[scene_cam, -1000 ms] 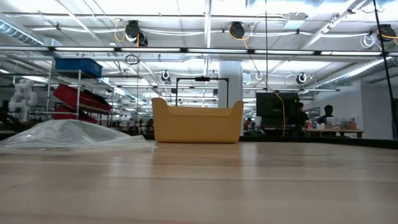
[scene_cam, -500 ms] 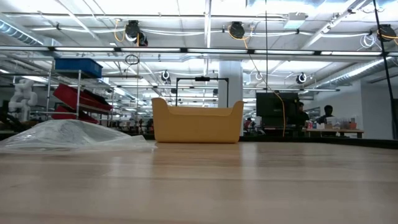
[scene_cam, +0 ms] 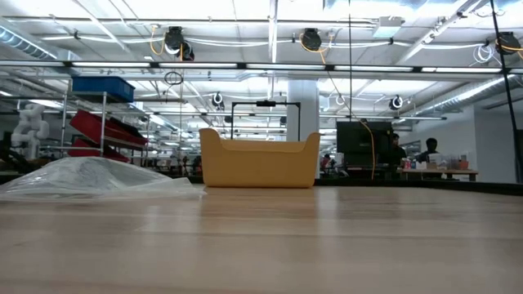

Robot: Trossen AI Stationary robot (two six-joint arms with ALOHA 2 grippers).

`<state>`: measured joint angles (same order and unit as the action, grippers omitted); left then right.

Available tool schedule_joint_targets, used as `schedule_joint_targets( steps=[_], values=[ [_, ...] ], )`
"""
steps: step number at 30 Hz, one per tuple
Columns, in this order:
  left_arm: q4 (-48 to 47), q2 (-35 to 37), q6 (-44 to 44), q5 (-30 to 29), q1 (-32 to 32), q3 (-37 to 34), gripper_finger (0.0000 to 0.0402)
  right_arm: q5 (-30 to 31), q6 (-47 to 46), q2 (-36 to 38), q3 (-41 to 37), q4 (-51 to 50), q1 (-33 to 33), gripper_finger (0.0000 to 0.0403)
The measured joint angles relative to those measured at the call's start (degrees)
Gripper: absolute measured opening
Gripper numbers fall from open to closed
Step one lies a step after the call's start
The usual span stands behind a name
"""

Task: Roll bandage
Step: Roll the red bandage

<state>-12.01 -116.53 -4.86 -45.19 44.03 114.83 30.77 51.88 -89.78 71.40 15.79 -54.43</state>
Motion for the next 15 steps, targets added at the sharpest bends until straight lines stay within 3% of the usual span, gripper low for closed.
schedule_joint_targets(
  steps=[8, 15],
  values=[
    [0.8, 0.0, 0.0, -0.1, -0.6, 0.0, 0.0226, 0.7, -0.1, 0.0, 0.0, 0.1, 0.0, 0.0013],
    [0.6, 0.0, -0.8, -3.4, -0.6, 0.0, 0.0226, 0.7, -0.1, 0.0, 0.0, 0.3, 0.0, 0.0013]
  ],
)
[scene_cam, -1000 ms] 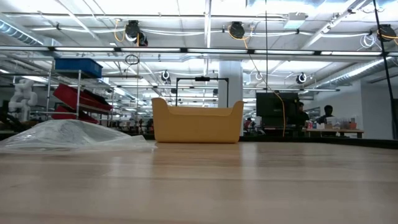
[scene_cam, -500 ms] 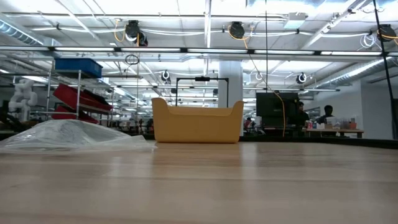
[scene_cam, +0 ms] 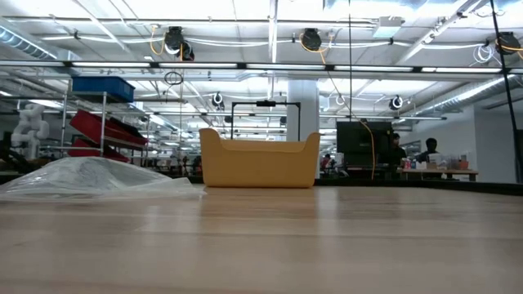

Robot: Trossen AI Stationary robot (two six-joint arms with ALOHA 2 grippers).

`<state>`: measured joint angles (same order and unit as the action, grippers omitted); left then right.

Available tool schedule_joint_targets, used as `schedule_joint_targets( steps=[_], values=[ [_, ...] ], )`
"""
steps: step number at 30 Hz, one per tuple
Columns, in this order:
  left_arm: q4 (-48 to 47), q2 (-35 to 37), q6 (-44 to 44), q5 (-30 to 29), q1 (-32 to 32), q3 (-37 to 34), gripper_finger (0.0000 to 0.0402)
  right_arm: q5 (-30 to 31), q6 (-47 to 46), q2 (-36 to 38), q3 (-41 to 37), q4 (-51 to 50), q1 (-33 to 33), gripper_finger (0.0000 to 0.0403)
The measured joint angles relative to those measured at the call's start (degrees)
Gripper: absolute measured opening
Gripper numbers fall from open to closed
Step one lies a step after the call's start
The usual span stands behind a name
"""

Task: Roll bandage
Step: Roll the red bandage

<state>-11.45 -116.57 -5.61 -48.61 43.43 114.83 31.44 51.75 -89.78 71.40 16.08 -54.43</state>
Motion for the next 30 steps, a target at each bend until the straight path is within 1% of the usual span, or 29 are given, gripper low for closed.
schedule_joint_targets(
  steps=[5, 8, 12, 18, 20, 25, 30],
  values=[
    [0.3, 0.0, -1.4, -0.4, 0.0, 0.0, 0.0222, 0.0, 0.0, 0.0, 0.0, 0.0, 0.0, 0.0013],
    [0.8, 0.0, -3.0, -1.6, 0.1, 0.0, 0.0198, 0.0, 0.0, 0.0, 0.0, 0.0, 0.0, 0.0013],
    [0.7, 0.0, -3.8, -1.7, 0.0, 0.0, 0.0138, -0.1, -0.1, 0.0, 0.0, -0.1, 0.0, 0.0013],
    [1.1, 0.0, -5.3, -1.7, 0.0, 0.0, 0.0033, -0.2, -0.5, 0.0, 0.0, -0.1, 0.0, 0.0013],
    [2.2, 0.0, -6.6, -1.6, 0.1, 0.0, 0.0009, -0.2, -0.7, 0.0, 0.0, -0.1, 0.0, 0.0013],
    [3.4, 0.0, -8.9, -2.8, 0.2, 0.0, 0.001, -0.2, -2.6, 0.0, 0.0, -0.1, 0.1, 0.0013],
    [5.9, 0.0, -18.2, -7.0, 0.4, 0.0, 0.0003, -0.2, -8.4, 0.0, 0.0, -0.4, 0.4, 0.0013]
  ],
)
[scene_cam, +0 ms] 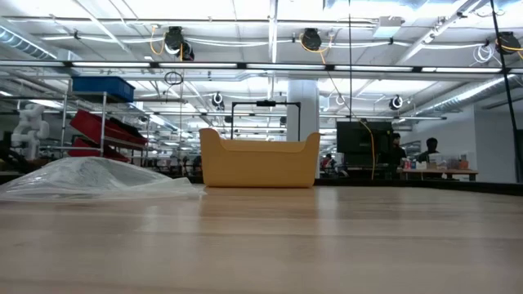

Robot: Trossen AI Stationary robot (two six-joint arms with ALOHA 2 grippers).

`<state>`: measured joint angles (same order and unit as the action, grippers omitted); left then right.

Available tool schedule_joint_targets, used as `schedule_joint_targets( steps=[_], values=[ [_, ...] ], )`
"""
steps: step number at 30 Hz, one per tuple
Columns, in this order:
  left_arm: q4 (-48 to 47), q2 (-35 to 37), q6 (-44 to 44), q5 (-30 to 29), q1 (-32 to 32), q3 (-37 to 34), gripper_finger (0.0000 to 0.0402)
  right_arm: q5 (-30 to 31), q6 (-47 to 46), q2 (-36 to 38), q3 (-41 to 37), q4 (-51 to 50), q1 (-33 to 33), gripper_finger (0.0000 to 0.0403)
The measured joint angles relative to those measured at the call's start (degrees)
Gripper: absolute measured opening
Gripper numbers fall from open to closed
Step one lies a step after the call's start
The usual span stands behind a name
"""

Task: Roll bandage
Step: Roll the red bandage

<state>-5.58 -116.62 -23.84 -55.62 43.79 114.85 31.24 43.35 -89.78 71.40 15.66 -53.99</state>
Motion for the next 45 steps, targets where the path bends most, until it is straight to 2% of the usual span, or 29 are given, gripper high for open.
schedule_joint_targets(
  steps=[4, 9, 14, 45],
  values=[
    [0.9, 0.0, -7.9, -0.2, 0.2, 0.0, 0.0004, 0.0, -6.5, 0.0, 0.0, -0.2, 1.1, 0.0013],
    [0.6, 0.0, -12.1, -0.2, 0.4, 0.0, 0.0004, -0.1, -13.8, 0.0, 0.0, -1.8, 3.2, 0.0013],
    [0.3, 0.0, -15.6, -0.2, 1.3, 0.0, 0.0004, -3.6, -19.1, 0.0, 0.0, -3.8, 5.2, 0.0013],
    [-1.4, 0.0, -20.4, -1.5, 2.9, 0.0, 0.0012, -4.2, -17.4, 0.0, 0.0, -5.3, 5.7, 0.0013]
  ],
)
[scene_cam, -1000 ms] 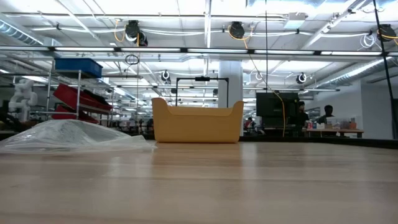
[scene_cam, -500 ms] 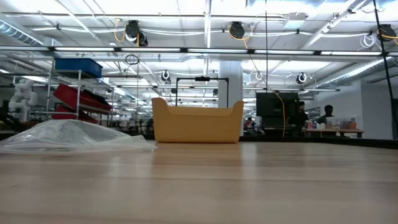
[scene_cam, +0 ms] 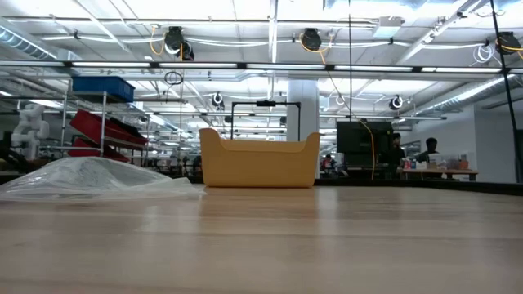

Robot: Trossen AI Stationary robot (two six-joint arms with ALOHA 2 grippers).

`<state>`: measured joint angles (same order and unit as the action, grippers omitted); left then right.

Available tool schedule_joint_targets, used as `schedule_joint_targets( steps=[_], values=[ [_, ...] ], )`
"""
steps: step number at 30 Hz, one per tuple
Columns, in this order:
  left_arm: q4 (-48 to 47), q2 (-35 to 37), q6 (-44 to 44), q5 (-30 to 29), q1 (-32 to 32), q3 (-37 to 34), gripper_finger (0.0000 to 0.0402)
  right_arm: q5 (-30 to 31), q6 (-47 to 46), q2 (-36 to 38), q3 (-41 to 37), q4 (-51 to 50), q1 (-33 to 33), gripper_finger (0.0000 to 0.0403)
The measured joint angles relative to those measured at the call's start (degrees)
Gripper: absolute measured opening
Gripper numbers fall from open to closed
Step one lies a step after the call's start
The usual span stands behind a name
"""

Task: Roll bandage
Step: Roll the red bandage

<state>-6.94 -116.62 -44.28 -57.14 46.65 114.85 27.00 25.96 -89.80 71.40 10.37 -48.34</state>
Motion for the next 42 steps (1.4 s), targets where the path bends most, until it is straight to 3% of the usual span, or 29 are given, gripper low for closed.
schedule_joint_targets(
  steps=[4, 10, 17, 21, 24, 33, 42],
  values=[
    [0.0, 0.0, -0.8, 1.0, 0.0, 0.0, 0.0012, 0.0, 0.0, 0.0, 0.0, 0.0, 0.0, 0.0013],
    [-2.0, 0.0, -2.3, 10.9, 1.2, 0.0, 0.0012, 0.0, -0.2, 0.0, 0.0, -0.4, 0.0, 0.0013],
    [-2.8, 0.0, -1.4, 10.5, 1.5, 0.0, 0.0012, 0.0, 0.2, 0.0, 0.0, -0.4, 0.0, 0.0013],
    [-3.0, 0.0, 2.5, 6.1, 1.5, 0.0, 0.0013, 0.1, 0.7, 0.0, 0.0, -0.2, 0.0, 0.0013],
    [-5.1, 0.0, 9.4, 3.1, 1.6, 0.0, 0.0013, 1.9, 0.7, 0.0, 0.0, 1.6, 0.0, 0.0013],
    [-12.9, 0.0, 27.9, 4.5, 3.4, 0.0, 0.0013, 3.2, 2.4, 0.3, 0.7, 2.7, -0.2, 0.0013],
    [-14.7, -0.3, 57.1, 6.4, 2.2, -4.9, 0.0013, 3.3, 12.9, 0.3, 2.1, 0.6, -1.2, 0.0013]
  ],
)
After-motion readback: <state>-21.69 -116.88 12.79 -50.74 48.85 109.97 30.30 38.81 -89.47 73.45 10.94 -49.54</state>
